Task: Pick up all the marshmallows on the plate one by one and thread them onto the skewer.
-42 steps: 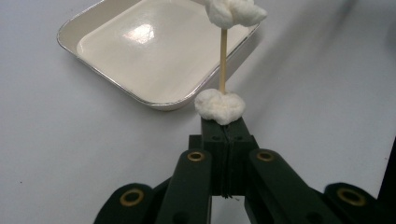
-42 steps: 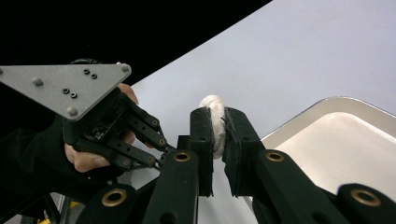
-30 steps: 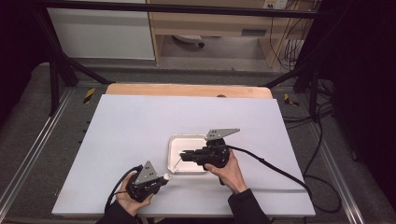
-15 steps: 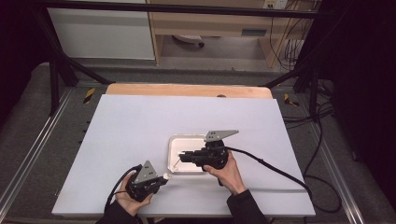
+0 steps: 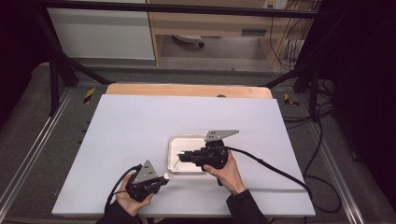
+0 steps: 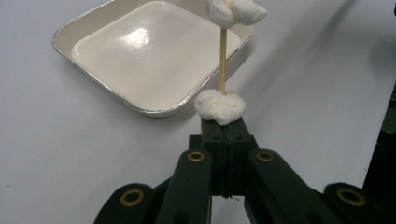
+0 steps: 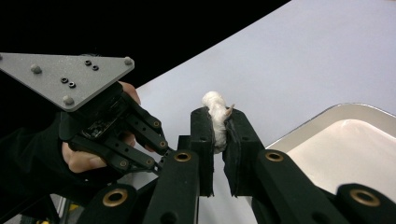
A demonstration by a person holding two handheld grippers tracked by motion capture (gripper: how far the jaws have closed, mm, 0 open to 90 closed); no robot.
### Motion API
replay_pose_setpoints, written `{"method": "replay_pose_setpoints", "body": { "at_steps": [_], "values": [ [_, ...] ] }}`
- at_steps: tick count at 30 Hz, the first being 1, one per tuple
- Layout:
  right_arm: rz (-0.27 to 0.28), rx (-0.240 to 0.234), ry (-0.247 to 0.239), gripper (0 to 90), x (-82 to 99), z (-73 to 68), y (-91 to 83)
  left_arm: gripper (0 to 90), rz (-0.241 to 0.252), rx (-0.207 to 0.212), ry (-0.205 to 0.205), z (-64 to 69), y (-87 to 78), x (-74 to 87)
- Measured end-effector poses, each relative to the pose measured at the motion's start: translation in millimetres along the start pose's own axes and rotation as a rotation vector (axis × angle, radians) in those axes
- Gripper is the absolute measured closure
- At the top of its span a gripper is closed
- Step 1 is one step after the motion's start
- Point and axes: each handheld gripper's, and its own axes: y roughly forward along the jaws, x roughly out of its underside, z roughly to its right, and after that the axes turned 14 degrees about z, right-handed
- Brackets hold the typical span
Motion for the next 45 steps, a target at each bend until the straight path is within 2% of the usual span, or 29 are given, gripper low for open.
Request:
{"method": "replay_pose_setpoints", "body": {
  "at_steps": [14, 24, 25, 26, 27, 28, 29, 30, 32, 33, 36, 38, 45],
  "values": [
    [0.004, -0.010, 0.004, 83.3, 3.3, -0.5, 1.9, 89.2, -0.002, 0.006, -0.007, 0.4, 1.1, 0.5],
    [-0.014, -0.009, 0.000, 83.6, 5.4, 0.2, 2.9, 89.3, -0.005, 0.003, -0.003, 0.5, 1.2, 0.5],
    [-0.019, -0.007, 0.002, 83.7, 6.2, 0.1, 3.1, 89.2, 0.031, 0.023, -0.015, 0.3, -0.1, -1.0],
    [-0.062, -0.025, 0.007, 83.6, 8.9, 0.3, 6.1, 89.3, 0.063, 0.020, -0.021, 1.4, -3.0, -8.7],
    [-0.122, -0.041, 0.004, 83.7, 18.6, -1.0, 14.7, 89.2, 0.041, -0.032, 0.045, 5.5, -3.5, -15.8],
    [-0.114, -0.054, -0.001, 83.7, 28.3, -3.4, 21.9, 89.2, 0.040, -0.059, 0.058, 6.0, -2.8, -13.9],
    [-0.085, -0.049, 0.007, 83.4, 31.6, -2.8, 24.2, 89.3, 0.055, -0.040, 0.005, 1.9, -3.2, -8.9],
    [-0.071, -0.060, 0.014, 83.1, 34.2, -1.0, 26.5, 89.2, 0.049, -0.027, 0.005, -0.7, -4.1, -6.0],
    [-0.061, -0.076, 0.032, 82.7, 36.5, 0.7, 29.2, 89.2, 0.063, -0.033, 0.012, -1.0, -7.9, -7.2],
    [-0.045, -0.082, 0.043, 82.4, 34.9, 0.6, 29.1, 89.3, 0.071, -0.029, 0.006, -2.1, -8.7, -8.3],
    [-0.034, -0.064, 0.019, 81.3, 28.8, -1.5, 25.5, 89.2, 0.051, -0.025, 0.009, -1.5, -5.5, -7.2],
    [-0.005, -0.049, 0.015, 81.6, 23.2, -0.5, 18.7, 89.2, 0.056, -0.016, -0.003, -2.4, -5.4, -6.0],
    [-0.003, -0.040, 0.011, 81.2, 19.7, 0.0, 13.8, 89.1, 0.061, -0.011, 0.002, -1.2, -4.9, -7.8]
  ]
}}
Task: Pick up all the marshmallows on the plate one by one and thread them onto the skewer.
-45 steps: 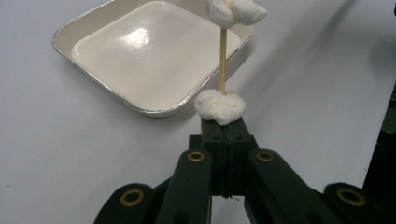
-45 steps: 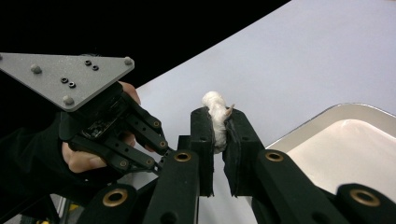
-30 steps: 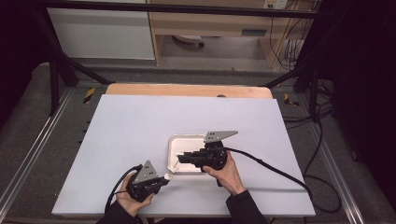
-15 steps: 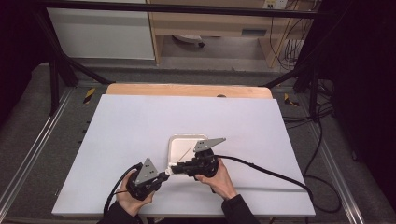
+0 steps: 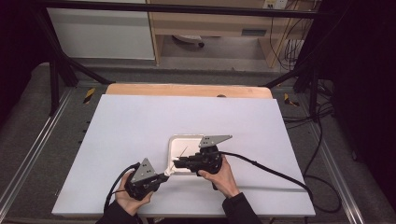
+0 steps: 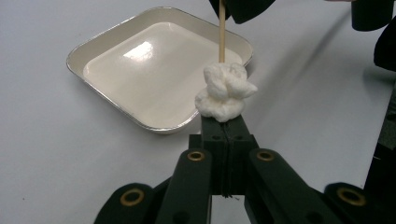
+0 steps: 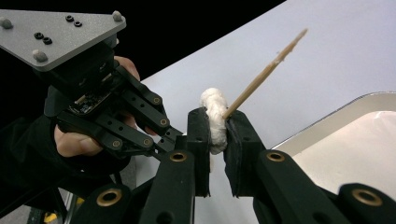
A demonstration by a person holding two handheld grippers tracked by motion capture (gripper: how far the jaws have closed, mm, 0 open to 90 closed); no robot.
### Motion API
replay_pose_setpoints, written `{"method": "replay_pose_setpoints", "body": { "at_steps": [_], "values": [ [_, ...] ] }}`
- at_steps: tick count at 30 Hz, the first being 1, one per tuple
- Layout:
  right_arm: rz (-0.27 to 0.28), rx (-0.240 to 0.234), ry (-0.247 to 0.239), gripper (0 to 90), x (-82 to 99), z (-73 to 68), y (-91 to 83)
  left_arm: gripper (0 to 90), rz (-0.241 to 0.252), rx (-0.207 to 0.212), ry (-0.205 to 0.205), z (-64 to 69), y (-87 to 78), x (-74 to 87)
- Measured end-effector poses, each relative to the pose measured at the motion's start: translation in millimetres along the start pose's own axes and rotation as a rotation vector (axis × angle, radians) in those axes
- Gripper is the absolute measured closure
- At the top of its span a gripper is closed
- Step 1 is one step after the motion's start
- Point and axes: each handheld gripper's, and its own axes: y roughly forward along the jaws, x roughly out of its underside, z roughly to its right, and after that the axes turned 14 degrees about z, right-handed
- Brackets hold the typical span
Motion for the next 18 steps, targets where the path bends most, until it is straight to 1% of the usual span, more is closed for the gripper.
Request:
{"method": "replay_pose_setpoints", "body": {
  "at_steps": [5, 8, 9, 10, 11, 12, 14, 18],
  "values": [
    [0.010, 0.002, 0.010, 80.8, 0.6, 0.8, 0.0, 89.1, -0.006, 0.005, -0.004, -1.0, 0.3, 1.0],
    [0.005, 0.011, 0.001, 78.9, 2.1, 0.7, 0.2, 89.1, -0.008, 0.009, -0.011, -1.5, 0.9, 1.6],
    [0.010, 0.012, 0.002, 76.1, 2.3, 0.2, 0.4, 89.1, -0.005, 0.008, -0.012, -1.8, 0.9, 1.5],
    [0.011, 0.013, -0.004, 68.8, 2.1, -0.2, 0.1, 89.0, -0.005, 0.007, -0.016, -2.1, 1.0, 1.4],
    [0.019, 0.027, -0.007, 62.9, 1.7, -1.3, -0.4, 89.0, -0.002, 0.002, -0.021, -2.4, 0.9, 1.8],
    [0.021, 0.050, -0.017, 58.4, 1.0, -2.1, -1.6, 89.0, -0.005, -0.001, -0.021, -3.4, 0.7, 2.1],
    [0.027, 0.080, -0.052, 47.7, -0.1, -2.0, -5.2, 89.0, -0.005, -0.009, -0.031, -5.6, 0.1, 2.8],
    [0.010, 0.155, -0.115, 30.7, 0.1, 1.0, -14.5, 89.0, 0.002, -0.017, -0.053, -9.5, -1.4, 2.4]
  ]
}}
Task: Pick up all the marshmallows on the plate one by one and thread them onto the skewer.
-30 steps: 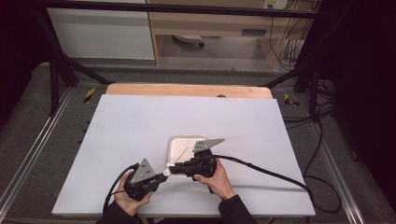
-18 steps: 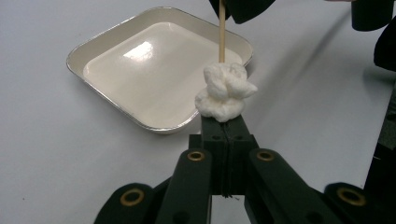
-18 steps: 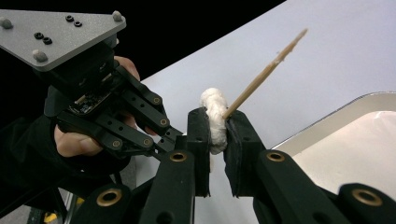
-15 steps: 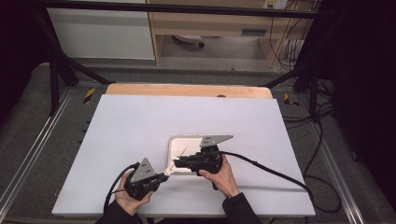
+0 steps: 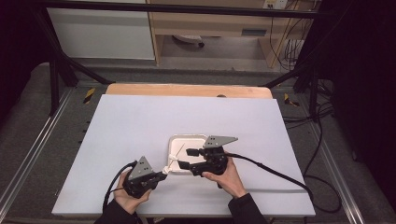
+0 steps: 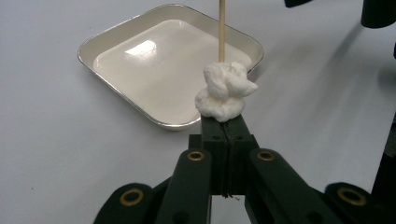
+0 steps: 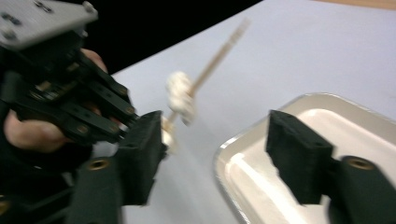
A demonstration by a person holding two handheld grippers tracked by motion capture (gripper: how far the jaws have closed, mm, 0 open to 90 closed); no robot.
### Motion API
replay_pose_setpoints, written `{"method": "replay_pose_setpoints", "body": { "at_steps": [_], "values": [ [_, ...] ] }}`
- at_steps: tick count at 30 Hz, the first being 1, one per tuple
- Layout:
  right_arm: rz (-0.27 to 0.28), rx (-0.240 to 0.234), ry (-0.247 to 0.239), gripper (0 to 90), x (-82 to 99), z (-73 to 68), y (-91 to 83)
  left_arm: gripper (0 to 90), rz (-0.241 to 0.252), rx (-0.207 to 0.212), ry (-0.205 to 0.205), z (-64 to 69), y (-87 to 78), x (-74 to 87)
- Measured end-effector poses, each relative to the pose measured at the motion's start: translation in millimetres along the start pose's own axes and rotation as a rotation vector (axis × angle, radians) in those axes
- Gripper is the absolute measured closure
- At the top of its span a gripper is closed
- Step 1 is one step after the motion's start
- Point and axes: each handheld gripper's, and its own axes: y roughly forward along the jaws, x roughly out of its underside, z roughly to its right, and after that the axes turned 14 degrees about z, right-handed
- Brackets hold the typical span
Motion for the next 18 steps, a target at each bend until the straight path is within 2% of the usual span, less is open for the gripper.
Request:
{"method": "replay_pose_setpoints", "body": {
  "at_steps": [4, 7, 9, 12, 18],
  "values": [
    [-0.037, 0.074, -0.055, 19.1, 4.1, 8.2, -10.3, 88.9, -0.001, -0.007, -0.017, -3.0, -1.0, -0.5],
    [-0.067, 0.119, -0.073, 9.9, 8.8, 16.3, -18.4, 88.9, 0.000, -0.004, -0.037, -5.5, -0.6, -1.0],
    [-0.094, 0.144, -0.072, 6.9, 11.9, 21.7, -24.4, 88.8, -0.002, 0.002, -0.049, -6.7, -0.5, -1.7],
    [-0.103, 0.196, -0.088, 3.6, 18.8, 28.1, -35.8, 88.8, -0.006, 0.008, -0.063, -9.1, -0.2, -4.2],
    [-0.155, 0.282, -0.092, 0.9, 33.4, 41.9, -61.8, 88.6, -0.022, -0.005, -0.078, -16.6, -0.3, -12.8]
  ]
}}
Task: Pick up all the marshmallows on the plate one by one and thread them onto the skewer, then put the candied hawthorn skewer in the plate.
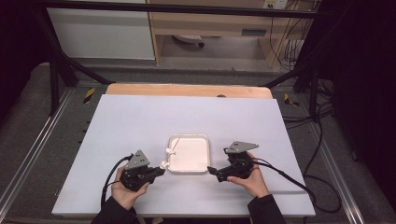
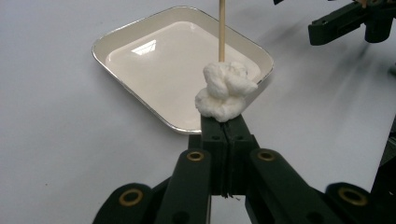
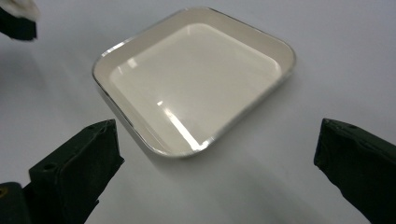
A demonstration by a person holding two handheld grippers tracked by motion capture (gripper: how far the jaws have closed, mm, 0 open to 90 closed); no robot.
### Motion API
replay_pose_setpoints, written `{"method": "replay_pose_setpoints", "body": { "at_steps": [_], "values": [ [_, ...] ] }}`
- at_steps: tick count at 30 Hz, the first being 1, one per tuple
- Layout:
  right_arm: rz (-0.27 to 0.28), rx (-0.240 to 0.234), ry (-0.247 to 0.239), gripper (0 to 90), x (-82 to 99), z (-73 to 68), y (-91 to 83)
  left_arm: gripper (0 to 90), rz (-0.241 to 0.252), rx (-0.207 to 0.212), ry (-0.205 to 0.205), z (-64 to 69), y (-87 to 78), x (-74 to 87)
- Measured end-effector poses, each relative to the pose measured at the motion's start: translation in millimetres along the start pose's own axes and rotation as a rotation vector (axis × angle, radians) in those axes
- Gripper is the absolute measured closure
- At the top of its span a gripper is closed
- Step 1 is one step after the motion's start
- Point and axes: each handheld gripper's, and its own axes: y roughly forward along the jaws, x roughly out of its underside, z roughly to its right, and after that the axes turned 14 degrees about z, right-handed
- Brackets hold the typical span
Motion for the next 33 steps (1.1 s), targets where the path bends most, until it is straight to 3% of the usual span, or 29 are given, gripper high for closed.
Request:
{"method": "replay_pose_setpoints", "body": {
  "at_steps": [4, 16, 22, 27, 33],
  "values": [
    [-0.001, 0.045, 0.001, 0.8, 10.1, 10.7, -13.9, 88.6, -0.017, -0.005, -0.011, -4.5, 2.7, -8.7],
    [0.016, 0.079, 0.023, 0.8, 28.1, 32.9, -45.1, 88.4, -0.095, -0.020, -0.032, -13.7, 26.2, -29.9],
    [0.020, 0.093, 0.034, 0.8, 34.2, 37.9, -53.3, 88.3, -0.145, -0.023, -0.027, -12.7, 44.5, -34.6],
    [-0.021, 0.101, 0.020, 0.8, 38.3, 38.1, -53.9, 88.3, -0.196, -0.038, -0.006, -10.5, 61.9, -35.8],
    [-0.011, 0.097, 0.032, 0.8, 40.7, 39.6, -56.6, 88.2, -0.268, -0.056, 0.002, -8.6, 84.8, -33.1]
  ]
}}
